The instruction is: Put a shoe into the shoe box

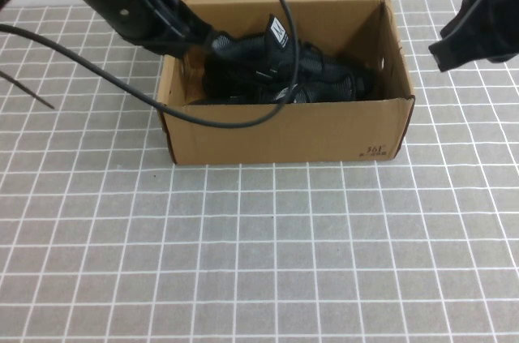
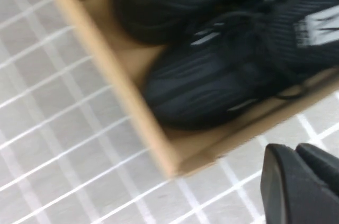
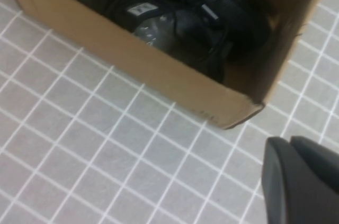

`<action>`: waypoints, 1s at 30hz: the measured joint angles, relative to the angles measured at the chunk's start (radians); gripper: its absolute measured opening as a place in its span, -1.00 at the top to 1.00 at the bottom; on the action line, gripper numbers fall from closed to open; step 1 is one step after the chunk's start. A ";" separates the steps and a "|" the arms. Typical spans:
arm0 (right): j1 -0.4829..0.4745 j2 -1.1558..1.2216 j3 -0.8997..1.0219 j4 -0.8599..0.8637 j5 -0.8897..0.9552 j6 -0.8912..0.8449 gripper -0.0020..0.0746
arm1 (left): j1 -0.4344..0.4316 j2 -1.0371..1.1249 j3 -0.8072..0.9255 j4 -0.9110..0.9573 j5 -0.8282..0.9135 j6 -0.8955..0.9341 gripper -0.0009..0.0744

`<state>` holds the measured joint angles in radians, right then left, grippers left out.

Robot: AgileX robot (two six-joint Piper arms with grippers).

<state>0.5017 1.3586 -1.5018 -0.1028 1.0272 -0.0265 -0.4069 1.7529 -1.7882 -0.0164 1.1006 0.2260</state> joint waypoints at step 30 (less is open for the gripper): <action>0.000 -0.530 0.146 0.170 0.236 0.032 0.99 | 0.002 -1.009 0.753 -0.045 -0.480 -0.095 0.98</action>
<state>0.5017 0.8285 -1.3561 0.0677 1.2629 0.0054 -0.4050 0.7440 -1.0348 -0.0619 0.6209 0.1307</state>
